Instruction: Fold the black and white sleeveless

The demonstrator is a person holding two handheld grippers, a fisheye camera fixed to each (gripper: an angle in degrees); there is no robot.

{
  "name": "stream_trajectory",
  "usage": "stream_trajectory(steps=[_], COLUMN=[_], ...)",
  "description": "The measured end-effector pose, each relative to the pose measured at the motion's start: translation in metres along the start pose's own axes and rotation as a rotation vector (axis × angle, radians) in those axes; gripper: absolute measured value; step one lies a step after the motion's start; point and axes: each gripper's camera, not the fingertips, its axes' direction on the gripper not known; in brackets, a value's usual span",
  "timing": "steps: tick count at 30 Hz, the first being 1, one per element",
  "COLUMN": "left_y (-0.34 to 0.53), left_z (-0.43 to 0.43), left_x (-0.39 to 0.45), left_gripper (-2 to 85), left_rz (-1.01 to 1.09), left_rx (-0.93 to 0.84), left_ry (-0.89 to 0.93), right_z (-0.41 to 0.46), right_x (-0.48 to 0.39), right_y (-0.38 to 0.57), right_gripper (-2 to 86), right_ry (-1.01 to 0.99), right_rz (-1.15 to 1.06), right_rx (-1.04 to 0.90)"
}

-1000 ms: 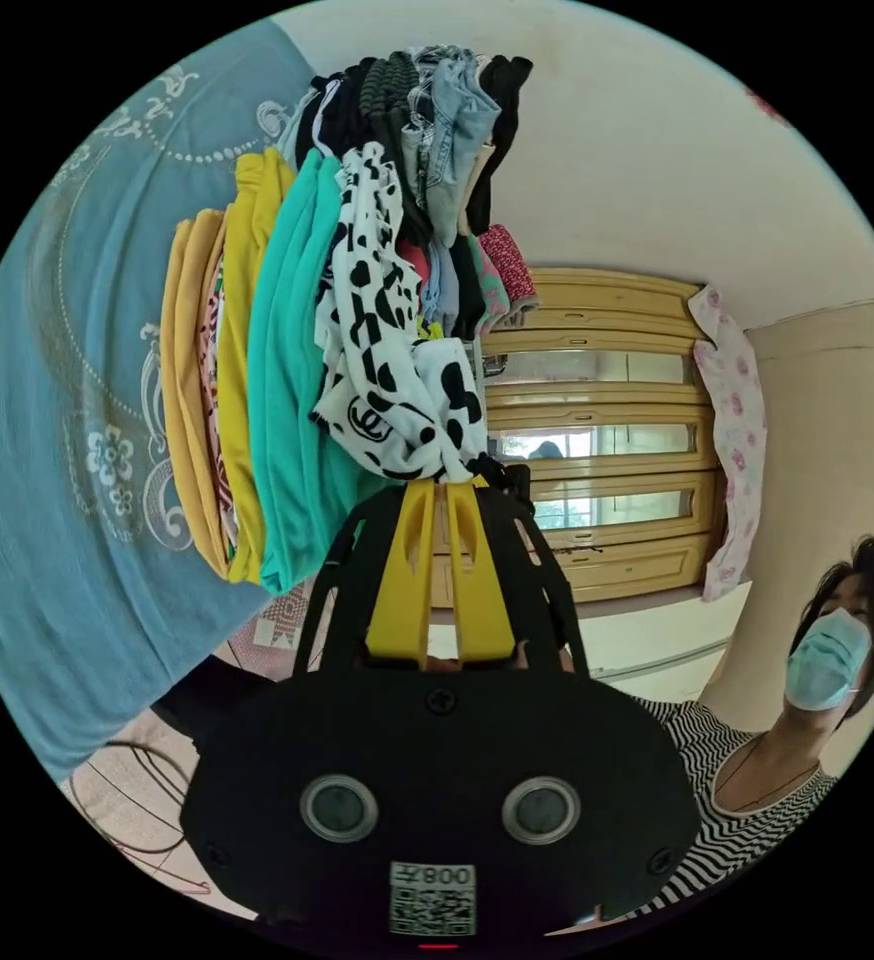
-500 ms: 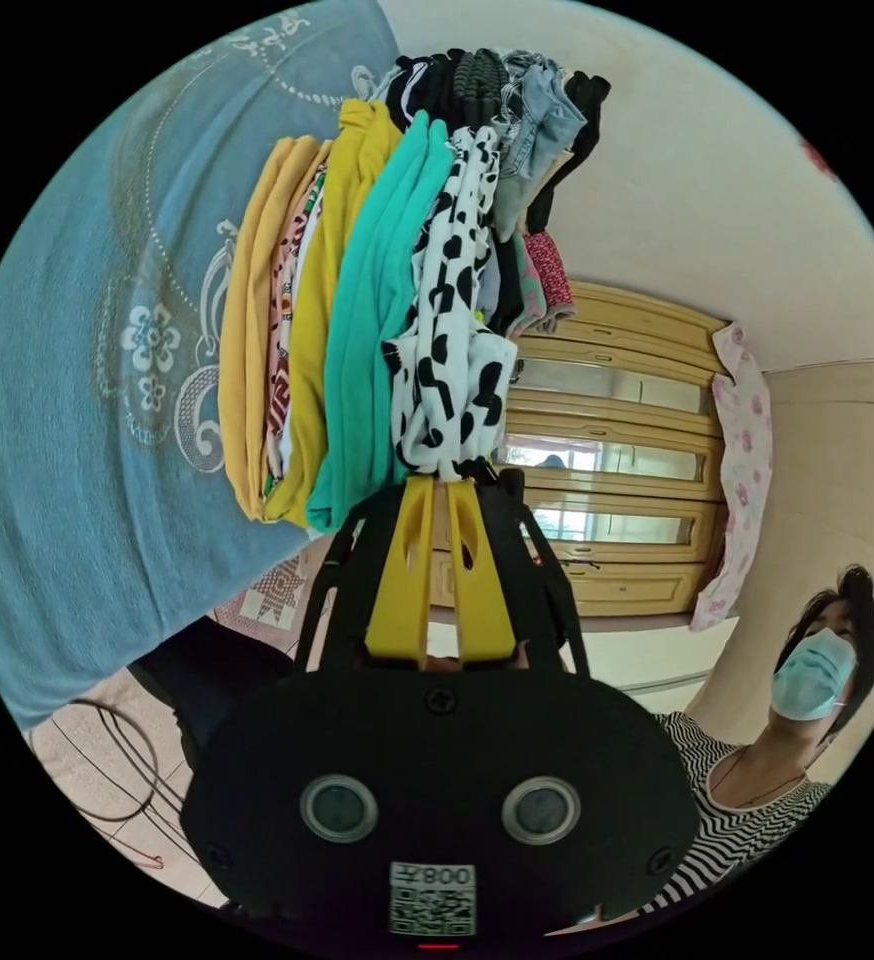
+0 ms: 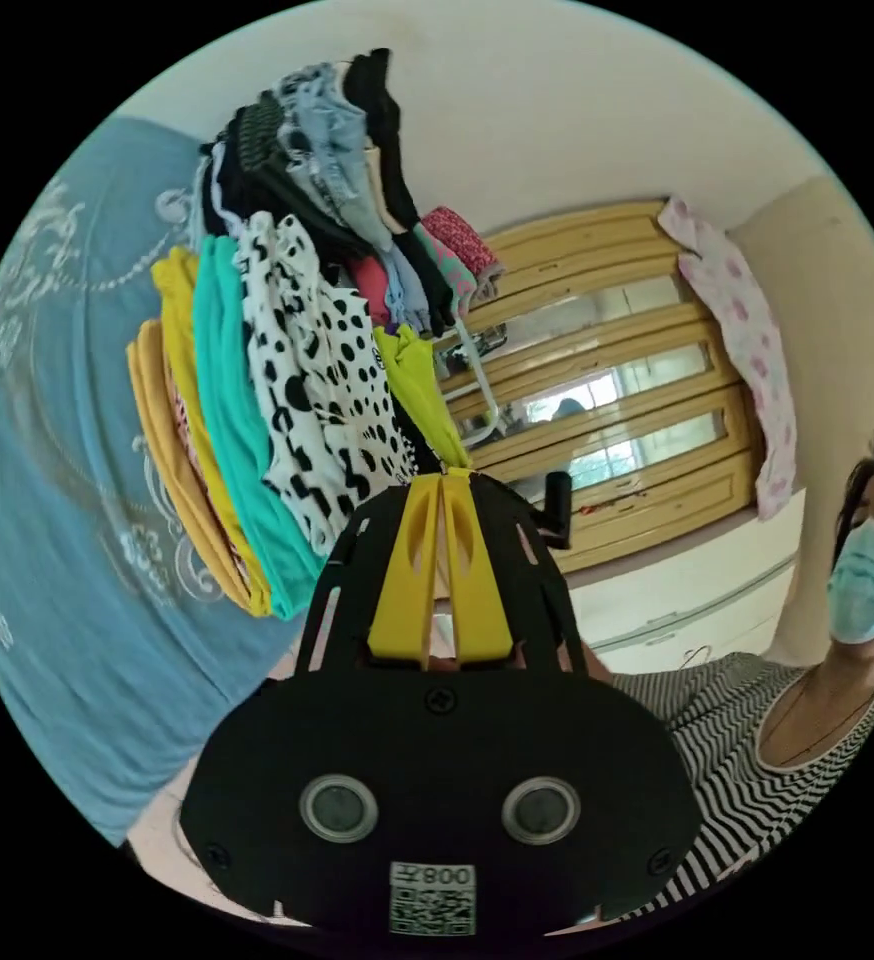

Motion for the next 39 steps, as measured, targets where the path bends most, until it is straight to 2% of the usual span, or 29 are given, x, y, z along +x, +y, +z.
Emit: stream_trajectory(steps=[1, 3, 5, 9, 16, 20, 22, 26, 29, 35, 39], left_y=[-0.001, 0.001, 0.009, 0.027, 0.034, 0.025, 0.015, 0.001, 0.007, 0.010, -0.007], left_z=[0.005, 0.027, 0.042, 0.055, 0.062, 0.050, 0.053, 0.086, 0.119, 0.106, 0.088], left_x=[-0.001, -0.014, -0.035, -0.071, -0.085, -0.068, -0.062, -0.061, -0.083, -0.091, -0.081], left_gripper=[0.2, 0.2, 0.1, 0.1, 0.1, 0.1, 0.1, 0.1, 0.1, 0.1, 0.1], left_rz=[0.021, 0.057, 0.016, -0.036, -0.008, 0.105, 0.165, 0.290, 0.332, 0.288, 0.309], left_rx=[-0.015, -0.077, -0.125, -0.095, -0.113, -0.029, -0.023, -0.103, -0.228, -0.149, -0.038], left_ry=[-0.056, -0.289, -0.360, -0.299, -0.292, -0.291, -0.316, -0.556, -0.693, -0.626, -0.595], right_z=[0.006, 0.035, 0.059, 0.088, 0.080, 0.056, 0.063, 0.120, 0.134, 0.126, 0.103], right_x=[-0.011, -0.046, -0.065, -0.092, -0.111, -0.151, -0.170, -0.202, -0.220, -0.236, -0.263], right_y=[0.000, 0.006, 0.013, 0.034, 0.047, 0.055, 0.057, 0.068, 0.084, 0.087, 0.092], right_gripper=[0.0, 0.0, 0.0, 0.0, 0.0, 0.1, 0.1, 0.1, 0.1, 0.1, 0.0], right_ry=[0.034, 0.167, 0.251, 0.352, 0.246, 0.278, 0.285, 0.423, 0.506, 0.445, 0.360], right_rz=[-0.031, -0.127, -0.179, -0.220, -0.146, -0.187, -0.227, -0.299, -0.318, -0.245, -0.266], right_rx=[-0.015, -0.073, -0.125, -0.111, -0.080, 0.101, 0.104, -0.061, 0.037, 0.032, 0.182])
